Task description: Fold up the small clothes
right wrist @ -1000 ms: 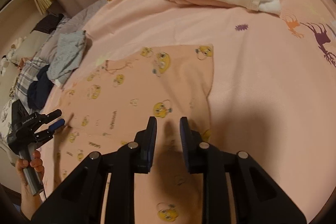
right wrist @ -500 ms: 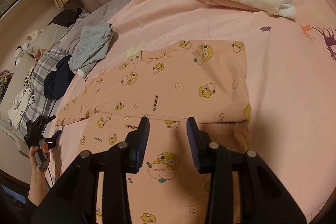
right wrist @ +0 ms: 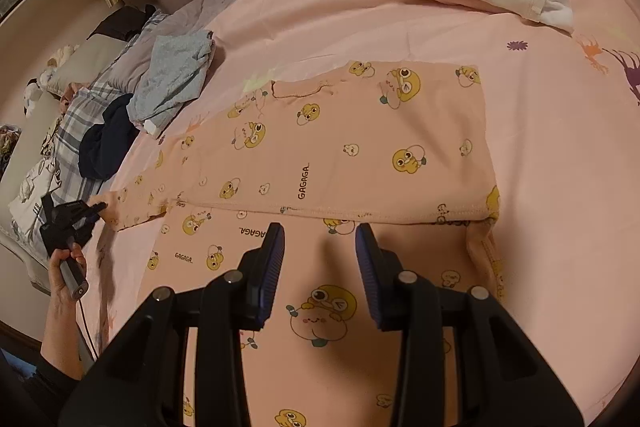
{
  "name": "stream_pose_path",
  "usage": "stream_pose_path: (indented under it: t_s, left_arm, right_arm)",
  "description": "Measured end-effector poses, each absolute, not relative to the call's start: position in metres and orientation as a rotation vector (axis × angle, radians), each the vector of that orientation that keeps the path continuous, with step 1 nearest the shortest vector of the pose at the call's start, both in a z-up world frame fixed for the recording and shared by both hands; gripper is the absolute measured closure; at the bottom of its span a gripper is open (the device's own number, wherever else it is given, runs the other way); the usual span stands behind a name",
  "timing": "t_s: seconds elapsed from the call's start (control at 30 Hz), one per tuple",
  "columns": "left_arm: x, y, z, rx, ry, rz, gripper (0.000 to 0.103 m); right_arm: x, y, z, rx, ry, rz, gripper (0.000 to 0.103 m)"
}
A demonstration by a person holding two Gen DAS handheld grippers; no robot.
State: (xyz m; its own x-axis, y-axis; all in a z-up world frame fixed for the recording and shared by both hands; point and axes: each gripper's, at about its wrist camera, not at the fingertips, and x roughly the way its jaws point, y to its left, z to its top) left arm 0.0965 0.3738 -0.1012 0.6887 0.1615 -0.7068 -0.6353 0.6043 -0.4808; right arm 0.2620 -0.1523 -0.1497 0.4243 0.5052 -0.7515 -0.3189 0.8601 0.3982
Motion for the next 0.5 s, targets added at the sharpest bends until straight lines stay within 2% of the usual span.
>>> stream_pose_path:
  t_s: [0.13,0.27,0.5]
  left_arm:
    - [0.13,0.301,-0.046,-0.637,0.636,0.342,0.097]
    - [0.161,0.227,-0.015,-0.535,0.64,0.195,0.097]
    - [0.214,0.101,-0.023,-0.387,0.734,0.018,0.097]
  right_arm:
    - [0.257,-0.158,-0.149,0.231,1.001,0.525,0.065]
    - [0.251,-0.167,-0.149,0.249,0.995,0.533,0.065]
    - [0.245,-0.191,-0.154,0.303,0.988,0.526,0.065]
